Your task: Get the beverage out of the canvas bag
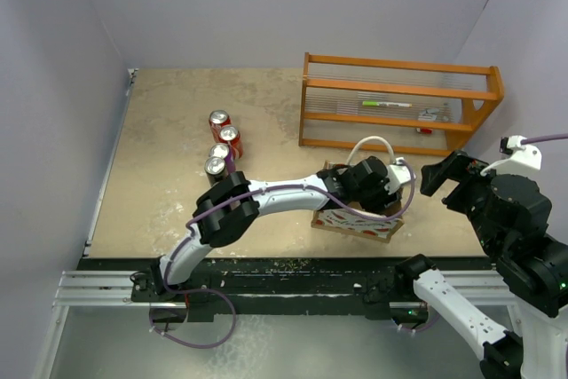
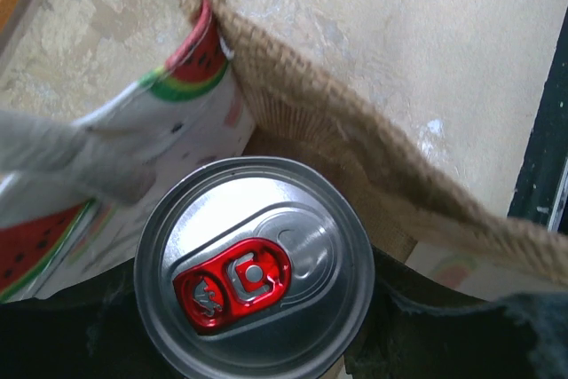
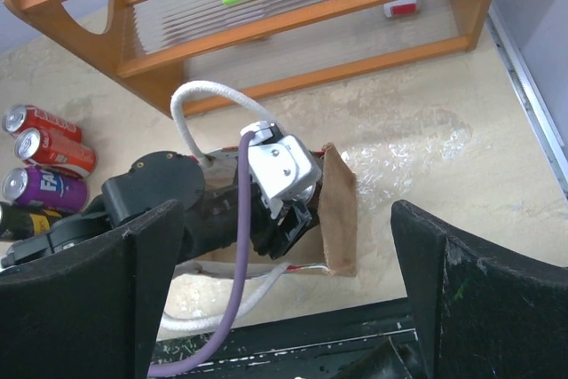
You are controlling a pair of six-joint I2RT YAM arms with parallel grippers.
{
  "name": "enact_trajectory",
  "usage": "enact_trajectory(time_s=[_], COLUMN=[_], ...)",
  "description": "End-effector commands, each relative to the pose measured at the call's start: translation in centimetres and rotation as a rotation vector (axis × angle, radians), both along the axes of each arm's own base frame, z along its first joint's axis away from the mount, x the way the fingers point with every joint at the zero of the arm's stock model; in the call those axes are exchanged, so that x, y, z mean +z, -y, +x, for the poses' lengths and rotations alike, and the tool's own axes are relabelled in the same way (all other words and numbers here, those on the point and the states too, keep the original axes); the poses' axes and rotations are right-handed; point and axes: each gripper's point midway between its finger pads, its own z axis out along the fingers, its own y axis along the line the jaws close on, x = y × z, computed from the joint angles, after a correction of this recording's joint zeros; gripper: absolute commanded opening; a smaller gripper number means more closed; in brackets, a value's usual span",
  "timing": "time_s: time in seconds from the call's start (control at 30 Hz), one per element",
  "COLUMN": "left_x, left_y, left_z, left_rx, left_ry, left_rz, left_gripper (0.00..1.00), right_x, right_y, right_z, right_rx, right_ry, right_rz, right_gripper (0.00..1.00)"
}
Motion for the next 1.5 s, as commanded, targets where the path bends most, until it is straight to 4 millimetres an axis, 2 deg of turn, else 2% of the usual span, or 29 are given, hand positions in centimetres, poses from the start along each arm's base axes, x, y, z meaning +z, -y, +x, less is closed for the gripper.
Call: enact_trajectory(time_s=[0.0,0.17,0.27,0.37,0.57,0.73,0.93,1.07,1.23,1.4,1.47], left_x=[9.4,10.7,12.3,14.5,20.7,25.4,29.3,31.3,32.2,29.6,27.6], left_y=[-0.3,-1.5,-2.1,-2.9,-5.5,-9.1,-14.5,-18.5,-24.1,-28.6,-29.8], left_z=[0.5,0.5,0.6,0.9,1.3,1.1,0.0,-1.1,-2.3,-4.1,-4.9], left_rx=[0.006,0.031,0.047,0.072,0.14,0.207,0.282,0.328,0.422,0.487,0.512], left_ry=[0.091,0.101,0.114,0.136,0.2,0.232,0.254,0.264,0.237,0.162,0.102], left_rz=[-0.154,-0.143,-0.153,-0.166,-0.224,-0.259,-0.274,-0.299,-0.291,-0.251,-0.23], left_gripper=[0.18,0.09,0.06,0.02,0.0,0.0,0.0,0.0,0.0,0.0,0.0], right_x=[0.8,0.7,0.6,0.5,0.6,0.9,0.9,0.5,-0.2,-1.2,-1.7], right_y=[0.1,0.0,-0.1,-0.2,-0.6,-1.2,-1.9,-2.0,-1.8,-2.5,-3.0], right_z=[0.2,0.1,-0.1,-0.2,-0.1,0.2,0.3,-0.2,-0.7,-0.3,-0.1], right_rx=[-0.003,-0.006,-0.01,-0.013,-0.006,0.01,0.039,0.054,0.032,0.014,0.021], right_ry=[0.045,0.052,0.055,0.059,0.07,0.077,0.075,0.071,0.066,0.064,0.058], right_rz=[0.008,0.032,0.051,0.075,0.11,0.131,0.154,0.159,0.198,0.277,0.308], right_gripper=[1.0,1.0,1.0,1.0,1.0,1.0,1.0,1.0,1.0,0.99,0.99])
